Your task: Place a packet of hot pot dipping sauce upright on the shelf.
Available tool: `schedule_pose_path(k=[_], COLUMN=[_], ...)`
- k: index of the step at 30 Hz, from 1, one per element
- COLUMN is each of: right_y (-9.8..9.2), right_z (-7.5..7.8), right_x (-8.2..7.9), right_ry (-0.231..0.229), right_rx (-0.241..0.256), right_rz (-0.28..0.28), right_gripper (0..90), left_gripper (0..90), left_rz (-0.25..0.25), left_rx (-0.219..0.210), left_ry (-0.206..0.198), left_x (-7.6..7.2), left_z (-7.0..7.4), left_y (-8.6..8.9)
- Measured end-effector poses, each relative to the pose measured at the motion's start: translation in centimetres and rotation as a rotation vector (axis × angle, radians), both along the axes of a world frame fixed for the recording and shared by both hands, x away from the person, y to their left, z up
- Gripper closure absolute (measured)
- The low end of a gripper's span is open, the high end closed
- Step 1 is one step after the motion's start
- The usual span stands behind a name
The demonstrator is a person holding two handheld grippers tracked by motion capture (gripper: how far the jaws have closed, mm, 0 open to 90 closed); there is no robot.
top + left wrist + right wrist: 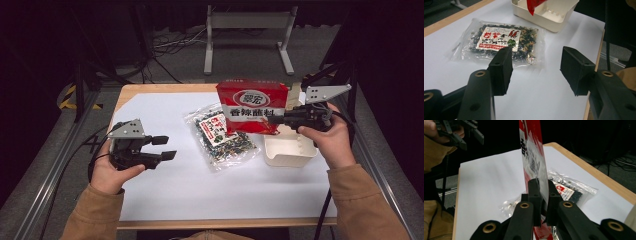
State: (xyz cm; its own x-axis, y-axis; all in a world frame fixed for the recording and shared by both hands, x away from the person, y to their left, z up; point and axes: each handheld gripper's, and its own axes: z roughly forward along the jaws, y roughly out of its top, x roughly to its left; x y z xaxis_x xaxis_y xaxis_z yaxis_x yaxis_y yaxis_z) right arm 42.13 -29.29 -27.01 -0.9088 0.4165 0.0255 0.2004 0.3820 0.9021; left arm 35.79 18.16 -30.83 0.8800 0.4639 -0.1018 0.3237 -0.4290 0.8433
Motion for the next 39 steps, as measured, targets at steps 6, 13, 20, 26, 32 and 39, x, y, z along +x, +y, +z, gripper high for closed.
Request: schedule_pose_path(k=[6, 13, 20, 26, 32, 39], right_y=[-0.7, -1.7, -3.2, -4.4, -5.7, -6.8], right_z=[0.3, 0.3, -0.2, -0.6, -1.4, -2.2], right_x=[0.9, 1.7, 2.6, 3.5, 4.6, 5.4], right_ry=[-0.005, 0.005, 0.011, 0.01, 0.015, 0.025], right_rx=[0.015, 0.038, 0.041, 0.041, 0.035, 0.022], right_rz=[-0.03, -0.069, -0.121, -0.167, -0.224, -0.255], right_gripper=[86.1, 86.2, 86.3, 86.3, 86.3, 86.3], left_gripper=[43.3, 41.4, 39.2, 37.8, 37.7, 37.7], left_rz=[0.003, 0.016, 0.036, 0.053, 0.059, 0.062], left_rx=[0.0, -0.003, -0.004, -0.005, -0.006, -0.008], left_ry=[0.011, 0.015, 0.023, 0.027, 0.034, 0.043], left_x=[0.1, 0.3, 0.6, 0.9, 1.0, 1.2], left_z=[-0.1, -0.3, -0.7, -0.9, -1.2, -1.4], left_y=[0.1, 0.1, 0.3, 0.5, 0.6, 0.7])
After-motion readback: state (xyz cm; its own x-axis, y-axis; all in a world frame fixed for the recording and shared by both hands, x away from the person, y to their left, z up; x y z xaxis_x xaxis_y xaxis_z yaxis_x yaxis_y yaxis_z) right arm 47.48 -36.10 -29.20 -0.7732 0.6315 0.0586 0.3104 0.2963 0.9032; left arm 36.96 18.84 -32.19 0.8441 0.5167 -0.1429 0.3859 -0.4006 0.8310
